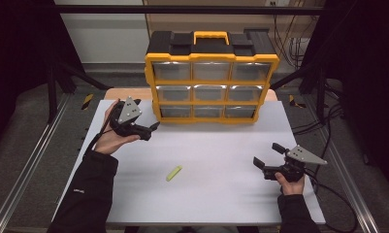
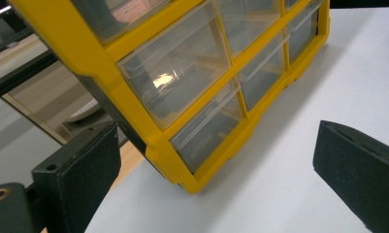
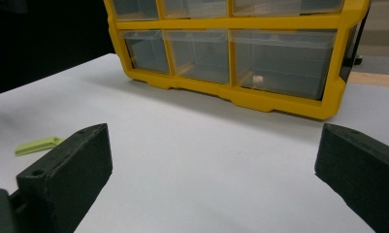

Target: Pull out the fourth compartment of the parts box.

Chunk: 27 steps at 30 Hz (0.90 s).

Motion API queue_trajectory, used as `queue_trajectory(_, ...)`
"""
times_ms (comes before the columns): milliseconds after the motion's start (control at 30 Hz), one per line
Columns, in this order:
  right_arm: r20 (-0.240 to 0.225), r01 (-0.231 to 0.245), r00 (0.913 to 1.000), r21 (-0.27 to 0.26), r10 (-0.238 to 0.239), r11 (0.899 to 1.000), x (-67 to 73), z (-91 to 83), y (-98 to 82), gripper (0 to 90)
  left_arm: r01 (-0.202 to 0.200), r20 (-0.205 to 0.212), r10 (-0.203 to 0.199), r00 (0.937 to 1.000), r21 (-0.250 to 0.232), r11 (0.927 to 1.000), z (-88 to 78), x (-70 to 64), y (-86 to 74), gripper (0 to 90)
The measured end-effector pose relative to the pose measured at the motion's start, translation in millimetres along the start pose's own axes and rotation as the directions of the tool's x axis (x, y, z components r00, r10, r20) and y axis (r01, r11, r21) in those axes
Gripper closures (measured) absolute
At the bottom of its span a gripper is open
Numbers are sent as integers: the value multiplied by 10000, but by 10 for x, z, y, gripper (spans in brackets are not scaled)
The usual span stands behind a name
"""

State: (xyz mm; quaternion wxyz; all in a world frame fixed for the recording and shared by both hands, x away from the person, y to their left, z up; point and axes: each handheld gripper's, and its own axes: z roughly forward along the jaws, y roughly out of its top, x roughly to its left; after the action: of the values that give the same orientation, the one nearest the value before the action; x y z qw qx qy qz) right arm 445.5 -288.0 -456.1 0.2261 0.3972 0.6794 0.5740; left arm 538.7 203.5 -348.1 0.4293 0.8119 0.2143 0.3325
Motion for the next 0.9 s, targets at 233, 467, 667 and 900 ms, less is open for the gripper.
queue_trajectory(233,-16,-10,10000,33,10,10000,0,1,0,5,-555,86,553,9984,212,9982,78,-20,59,30)
queue_trajectory(467,-14,19,10000,27,-19,10000,-2,3,-1,5,-1159,4,1160,9932,439,9923,165,-39,137,29)
queue_trajectory(667,-16,15,10000,21,-15,10000,-2,3,-1,5,-1563,-56,1567,9876,441,9867,201,-47,199,28)
queue_trajectory(900,-4,48,10000,-1,-48,10000,-5,3,0,5,-2044,-104,2053,9786,573,9772,278,-43,255,28)
